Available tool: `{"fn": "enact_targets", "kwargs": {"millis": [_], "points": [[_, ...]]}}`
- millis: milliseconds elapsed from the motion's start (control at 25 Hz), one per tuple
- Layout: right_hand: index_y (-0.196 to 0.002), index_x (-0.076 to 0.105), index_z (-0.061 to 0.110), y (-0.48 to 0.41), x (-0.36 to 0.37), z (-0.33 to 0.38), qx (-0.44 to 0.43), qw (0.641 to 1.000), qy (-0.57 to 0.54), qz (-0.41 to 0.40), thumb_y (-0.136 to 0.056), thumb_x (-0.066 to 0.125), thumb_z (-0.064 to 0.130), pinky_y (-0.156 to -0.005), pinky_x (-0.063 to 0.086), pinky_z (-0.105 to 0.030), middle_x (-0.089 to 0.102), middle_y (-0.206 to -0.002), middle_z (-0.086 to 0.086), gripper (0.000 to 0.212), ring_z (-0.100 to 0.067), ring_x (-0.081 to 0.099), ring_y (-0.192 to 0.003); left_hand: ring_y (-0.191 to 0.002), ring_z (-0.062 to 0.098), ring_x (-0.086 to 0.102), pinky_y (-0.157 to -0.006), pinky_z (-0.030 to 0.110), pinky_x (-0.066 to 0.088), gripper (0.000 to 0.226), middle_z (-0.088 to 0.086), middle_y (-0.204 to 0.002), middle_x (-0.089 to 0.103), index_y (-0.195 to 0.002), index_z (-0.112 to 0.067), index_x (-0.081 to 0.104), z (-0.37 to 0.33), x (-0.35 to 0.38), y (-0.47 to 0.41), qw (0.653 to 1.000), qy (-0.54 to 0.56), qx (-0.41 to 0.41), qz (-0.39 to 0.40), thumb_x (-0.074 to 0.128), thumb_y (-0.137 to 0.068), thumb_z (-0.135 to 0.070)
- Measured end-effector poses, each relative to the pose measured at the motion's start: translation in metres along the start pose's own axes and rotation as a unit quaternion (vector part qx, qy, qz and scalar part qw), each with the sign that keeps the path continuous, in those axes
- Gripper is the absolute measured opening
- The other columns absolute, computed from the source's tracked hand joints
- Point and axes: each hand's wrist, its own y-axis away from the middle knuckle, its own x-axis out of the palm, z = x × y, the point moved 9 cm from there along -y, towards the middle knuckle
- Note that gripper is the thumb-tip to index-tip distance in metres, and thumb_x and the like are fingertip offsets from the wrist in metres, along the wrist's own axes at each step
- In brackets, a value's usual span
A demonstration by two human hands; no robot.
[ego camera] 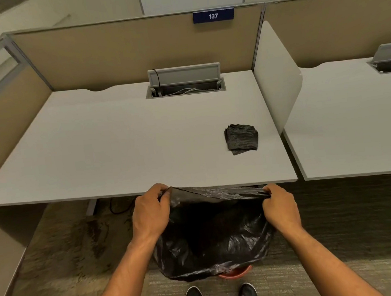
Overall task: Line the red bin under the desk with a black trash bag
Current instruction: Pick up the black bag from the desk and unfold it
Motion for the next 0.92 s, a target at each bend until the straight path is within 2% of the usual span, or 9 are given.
{"fn": "enact_targets", "kwargs": {"millis": [120, 200, 320, 400, 480, 600, 720, 800, 920], "points": [[-0.135, 0.054, 0.017, 0.027, -0.017, 0.036, -0.151, 0.98, 0.055, -0.118, -0.086, 0.067, 0.01, -0.095, 0.05, -0.044, 0.061, -0.128, -0.006, 0.05, -0.025, 0.059, -0.115, -0.074, -0.006, 0.068, -0.064, 0.012, 0.049, 0.011, -0.019, -0.08, 0.071, -0.105, -0.025, 0.073, -0.01, -0.001, 0.002, 0.998, 0.056, -0.018, 0.004, 0.063, -0.105, -0.022], [-0.119, 0.062, 0.012, 0.069, -0.021, 0.079, -0.339, 0.922, 0.031, -0.186, -0.078, 0.071, 0.008, -0.091, 0.046, -0.038, 0.064, -0.112, -0.006, 0.043, -0.022, 0.059, -0.107, -0.081, -0.005, 0.071, -0.071, 0.016, 0.054, 0.011, -0.015, -0.087, 0.076, -0.105, -0.029, 0.072, -0.02, 0.001, 0.003, 0.996, 0.089, -0.017, 0.02, 0.064, -0.105, -0.022], [-0.098, 0.066, 0.01, 0.112, 0.033, 0.131, -0.514, 0.857, 0.033, -0.006, -0.078, 0.063, 0.005, -0.079, 0.051, -0.035, 0.065, -0.094, -0.007, 0.021, -0.025, 0.063, -0.091, -0.082, 0.009, 0.075, -0.072, 0.033, 0.059, 0.01, -0.012, -0.088, 0.08, -0.102, -0.029, 0.075, -0.043, 0.004, 0.004, 0.99, 0.127, -0.003, 0.064, 0.066, -0.103, -0.023], [-0.103, 0.063, 0.013, 0.101, 0.093, 0.137, -0.467, 0.861, 0.114, 0.166, -0.085, 0.058, 0.011, -0.079, 0.055, -0.043, 0.065, -0.105, -0.01, 0.018, -0.033, 0.066, -0.099, -0.08, 0.019, 0.076, -0.073, 0.042, 0.061, 0.011, -0.008, -0.084, 0.081, -0.099, -0.031, 0.076, -0.06, -0.002, 0.004, 0.987, 0.142, 0.014, 0.078, 0.068, -0.102, -0.024], [-0.131, 0.06, 0.021, 0.079, 0.146, 0.115, -0.382, 0.86, 0.195, 0.277, -0.096, 0.058, 0.024, -0.101, 0.052, -0.049, 0.061, -0.136, -0.014, 0.035, -0.038, 0.06, -0.125, -0.078, 0.028, 0.075, -0.071, 0.049, 0.061, 0.011, -0.003, -0.082, 0.081, -0.098, -0.031, 0.077, -0.07, -0.017, 0.002, 0.985, 0.156, 0.016, 0.072, 0.068, -0.102, -0.025], [-0.163, 0.005, 0.044, 0.069, 0.205, 0.049, -0.36, 0.754, 0.416, 0.358, -0.101, 0.047, 0.055, -0.122, 0.006, -0.075, -0.001, -0.176, -0.009, 0.076, -0.042, 0.003, -0.16, -0.075, 0.037, 0.072, -0.068, 0.054, 0.058, 0.015, -0.002, -0.081, 0.081, -0.098, -0.031, 0.077, -0.07, -0.049, -0.004, 0.986, 0.165, 0.004, 0.019, 0.068, -0.103, -0.02], [-0.161, -0.006, 0.048, 0.071, 0.217, -0.009, -0.318, 0.697, 0.515, 0.386, -0.102, 0.041, 0.059, -0.118, -0.01, -0.076, -0.022, -0.174, -0.001, 0.076, -0.044, -0.02, -0.157, -0.079, 0.029, 0.075, -0.075, 0.047, 0.061, 0.012, -0.002, -0.079, 0.08, -0.102, -0.024, 0.078, -0.057, -0.064, -0.011, 0.987, 0.158, -0.013, -0.013, 0.066, -0.104, -0.022], [-0.162, 0.004, 0.047, 0.078, 0.211, -0.012, -0.303, 0.693, 0.511, 0.41, -0.103, 0.037, 0.058, -0.121, -0.004, -0.073, -0.01, -0.176, -0.002, 0.068, -0.042, -0.011, -0.159, -0.077, 0.012, 0.074, -0.072, 0.034, 0.058, 0.012, -0.007, -0.083, 0.08, -0.101, -0.024, 0.077, -0.05, -0.057, -0.01, 0.99, 0.139, -0.015, -0.012, 0.065, -0.104, -0.023], [-0.146, 0.049, 0.024, 0.1, 0.179, 0.037, -0.337, 0.784, 0.347, 0.388, -0.106, 0.04, 0.041, -0.115, 0.038, -0.061, 0.051, -0.152, -0.015, 0.044, -0.04, 0.048, -0.14, -0.087, -0.006, 0.07, -0.071, 0.016, 0.051, 0.013, -0.015, -0.09, 0.078, -0.101, -0.026, 0.076, -0.046, -0.03, 0.001, 0.993, 0.117, 0.001, 0.024, 0.064, -0.104, -0.021]]}}
